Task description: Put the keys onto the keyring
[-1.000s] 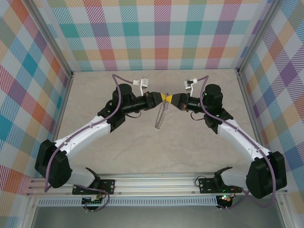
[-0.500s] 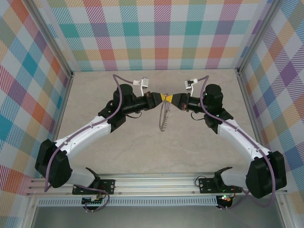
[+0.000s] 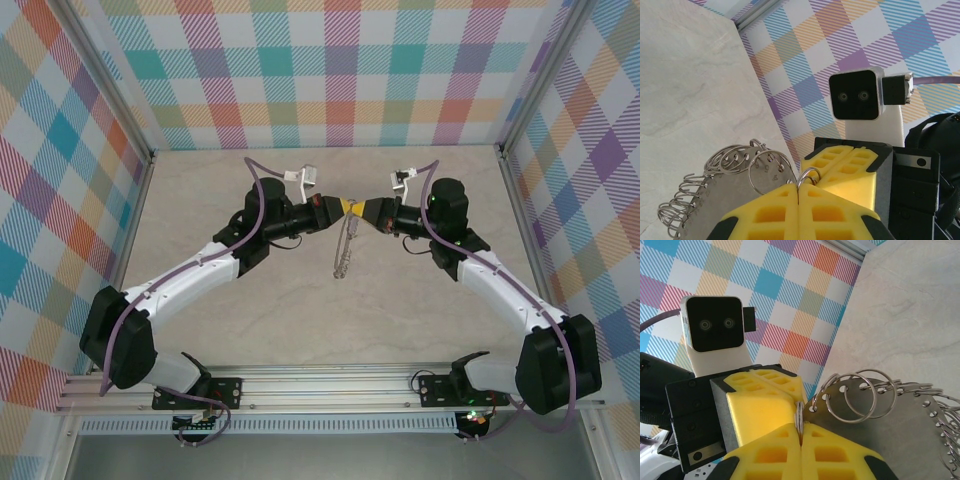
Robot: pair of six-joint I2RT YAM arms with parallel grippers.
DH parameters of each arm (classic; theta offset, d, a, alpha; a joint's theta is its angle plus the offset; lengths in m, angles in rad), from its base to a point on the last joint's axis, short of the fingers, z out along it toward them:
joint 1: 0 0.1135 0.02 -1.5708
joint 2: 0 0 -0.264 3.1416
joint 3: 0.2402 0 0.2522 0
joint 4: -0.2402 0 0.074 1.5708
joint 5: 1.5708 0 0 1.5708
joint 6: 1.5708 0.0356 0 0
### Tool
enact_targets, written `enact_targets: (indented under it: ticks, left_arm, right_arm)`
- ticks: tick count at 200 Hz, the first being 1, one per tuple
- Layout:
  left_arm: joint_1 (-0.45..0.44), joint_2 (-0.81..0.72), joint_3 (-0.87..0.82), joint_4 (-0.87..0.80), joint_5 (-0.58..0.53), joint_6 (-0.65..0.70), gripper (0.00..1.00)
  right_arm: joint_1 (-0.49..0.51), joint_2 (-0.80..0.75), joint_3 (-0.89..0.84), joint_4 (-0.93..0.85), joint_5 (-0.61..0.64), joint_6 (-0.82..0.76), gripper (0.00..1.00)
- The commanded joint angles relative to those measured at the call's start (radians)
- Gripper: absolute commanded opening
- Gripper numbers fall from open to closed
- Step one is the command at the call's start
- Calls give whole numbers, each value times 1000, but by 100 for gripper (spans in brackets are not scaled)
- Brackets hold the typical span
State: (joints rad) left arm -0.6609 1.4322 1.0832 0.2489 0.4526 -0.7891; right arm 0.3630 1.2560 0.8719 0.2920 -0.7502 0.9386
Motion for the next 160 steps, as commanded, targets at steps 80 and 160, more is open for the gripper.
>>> enact_targets:
  ticks: [80, 160]
  left_arm:
    - [-39, -43, -39, 126, -24, 50, 0]
    - [-40, -28, -31, 182, 28, 51, 0]
  right_arm:
    - [-136, -202, -108, -42, 1, -45, 52]
    - [-132, -195, -182, -2, -17, -162, 47]
